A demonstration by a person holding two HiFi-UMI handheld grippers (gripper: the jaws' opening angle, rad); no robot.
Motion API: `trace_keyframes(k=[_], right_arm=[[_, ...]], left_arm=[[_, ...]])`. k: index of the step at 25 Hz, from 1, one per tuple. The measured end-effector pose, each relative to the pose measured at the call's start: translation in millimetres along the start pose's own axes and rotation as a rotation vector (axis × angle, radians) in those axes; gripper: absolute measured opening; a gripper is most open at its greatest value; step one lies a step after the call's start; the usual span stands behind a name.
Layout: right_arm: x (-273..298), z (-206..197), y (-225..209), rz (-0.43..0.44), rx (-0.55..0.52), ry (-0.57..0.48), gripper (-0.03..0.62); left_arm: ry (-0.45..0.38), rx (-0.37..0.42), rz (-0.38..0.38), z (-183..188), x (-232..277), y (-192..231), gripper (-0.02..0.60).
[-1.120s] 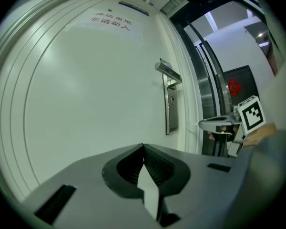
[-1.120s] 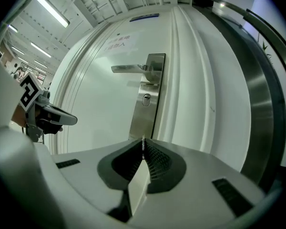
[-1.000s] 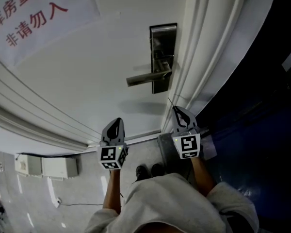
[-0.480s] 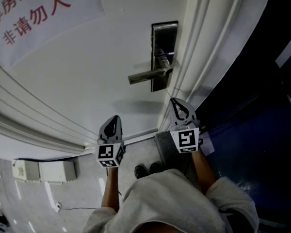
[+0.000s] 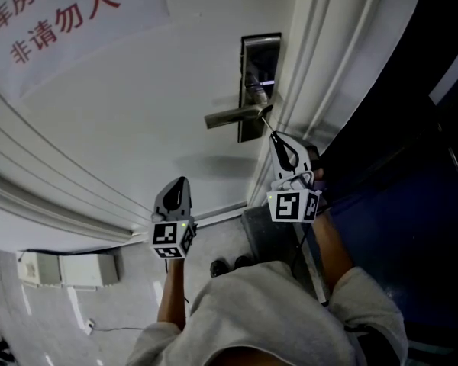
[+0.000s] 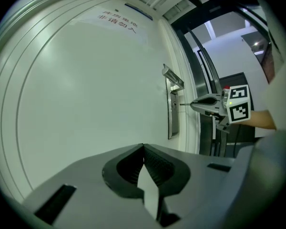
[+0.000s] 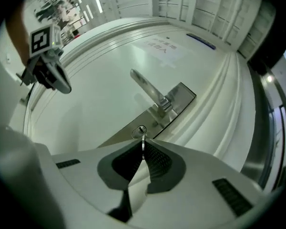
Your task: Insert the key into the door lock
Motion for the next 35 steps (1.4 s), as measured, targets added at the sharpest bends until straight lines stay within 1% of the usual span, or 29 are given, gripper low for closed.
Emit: trace_keyframes(k=[5, 7, 9, 12, 15, 22, 29, 35], right_arm=[[4.8, 3.1, 7.1, -0.006, -0.318, 0.016, 0.029], [5.4, 4.0, 13.0, 0.0, -0.4, 0.015, 0.029], [5.2, 5.3, 17.4, 0.005, -0.437, 0.014, 0.029], [6.8, 7.5, 19.0, 0.002, -0.465, 0.017, 0.029], [9.7, 10.6, 16.8, -0.006, -0.462, 0.016, 0.029], [16.2, 5.7, 14.4, -0.006, -0.455, 0.047, 0.029], [23.9, 6.6, 15.5, -0.001, -0.488, 0.06, 0.029], [25.6, 8.4, 15.2, 0.004, -0.485, 0.09, 0.029]], left_arm=[[-0.001, -0.001, -0.006, 0.8, -3.1, 0.9, 0.018], [-0.001, 0.0, -0.006, 0.3, -4.8, 1.4, 0.018], [-0.001, -0.002, -0.005, 0.1, -7.0, 2.3, 0.018], [-0.002, -0.005, -0.001, -0.1, -10.0, 5.1, 0.018], [0.01, -0.014, 0.005, -2.9, -13.4, 7.9, 0.018], [-0.005, -0.01, 0.005, -1.4, -17.1, 11.4, 0.018], [-0.009, -0.009, 0.009, -1.1, -17.0, 15.4, 0.018], [-0.007, -0.015, 0.007, -3.1, -15.0, 16.6, 0.018]])
Point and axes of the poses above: the fingertips, and each gripper's own axes: x forward along the fingers, y to its left, z out of its top, the point moved 1 cm from there along -x, backward along the fingers, and after that the axes turned 4 degrees about -y, right-handed, at the moved point
